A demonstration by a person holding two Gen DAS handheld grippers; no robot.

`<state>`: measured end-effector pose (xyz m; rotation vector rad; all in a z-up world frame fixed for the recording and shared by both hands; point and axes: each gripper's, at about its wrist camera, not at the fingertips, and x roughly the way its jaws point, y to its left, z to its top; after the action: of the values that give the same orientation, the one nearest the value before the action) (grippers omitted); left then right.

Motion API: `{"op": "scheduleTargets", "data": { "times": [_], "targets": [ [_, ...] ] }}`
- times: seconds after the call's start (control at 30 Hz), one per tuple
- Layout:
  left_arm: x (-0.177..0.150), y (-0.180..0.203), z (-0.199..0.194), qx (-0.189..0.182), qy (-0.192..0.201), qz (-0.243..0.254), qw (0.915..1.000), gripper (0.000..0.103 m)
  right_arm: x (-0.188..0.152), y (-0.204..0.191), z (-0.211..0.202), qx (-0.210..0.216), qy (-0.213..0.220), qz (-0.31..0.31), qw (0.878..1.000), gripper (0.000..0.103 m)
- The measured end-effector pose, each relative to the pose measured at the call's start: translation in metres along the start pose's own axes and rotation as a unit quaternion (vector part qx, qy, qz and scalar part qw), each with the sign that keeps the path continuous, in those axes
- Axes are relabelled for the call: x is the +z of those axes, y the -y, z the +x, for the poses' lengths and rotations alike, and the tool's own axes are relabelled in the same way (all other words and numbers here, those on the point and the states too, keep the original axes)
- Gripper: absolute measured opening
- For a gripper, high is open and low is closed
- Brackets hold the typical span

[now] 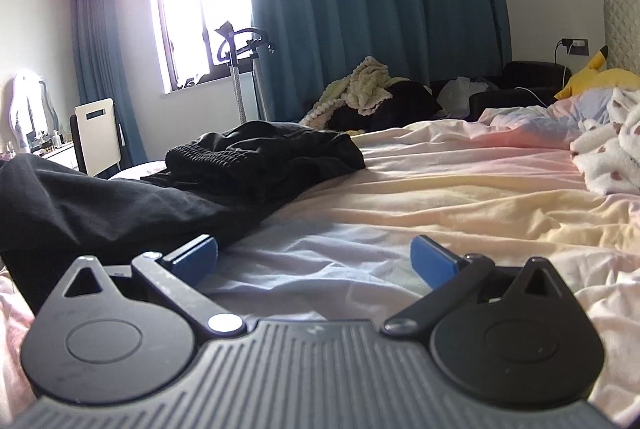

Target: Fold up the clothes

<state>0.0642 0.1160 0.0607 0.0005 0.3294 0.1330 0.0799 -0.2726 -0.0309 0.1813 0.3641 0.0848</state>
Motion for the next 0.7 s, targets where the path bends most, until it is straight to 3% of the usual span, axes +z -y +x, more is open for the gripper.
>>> {"op": "scheduleTargets", "data": {
  "times": [0.17,0.27,0.37,0.43,0.5,0.7],
  "targets": [
    [0.006,-0.052,-0.03,0.027,-0.008,-0.006,0.9996,0.013,0.002,-0.004,-0.005,0.012,0.003,-0.005,1.0,0.103],
    [0.002,-0.099,-0.036,0.043,-0.038,-0.064,0.9963,0.013,0.002,-0.008,-0.01,0.023,0.006,-0.006,1.0,0.103],
    [-0.013,-0.132,-0.026,0.06,-0.065,-0.084,0.9925,0.013,0.001,-0.014,-0.013,0.034,0.007,-0.013,0.999,0.103],
    [-0.028,-0.146,-0.013,0.066,-0.085,-0.086,0.9905,0.013,0.001,-0.018,-0.013,0.041,0.007,-0.018,0.999,0.103],
    [-0.04,-0.149,-0.006,0.069,-0.078,-0.079,0.9914,0.014,0.0,-0.023,-0.011,0.047,0.002,-0.024,0.999,0.103],
    [-0.055,-0.158,-0.011,0.038,-0.096,-0.078,0.9915,0.017,-0.003,-0.032,-0.007,0.056,-0.011,-0.032,0.998,0.103]
  ]
}}
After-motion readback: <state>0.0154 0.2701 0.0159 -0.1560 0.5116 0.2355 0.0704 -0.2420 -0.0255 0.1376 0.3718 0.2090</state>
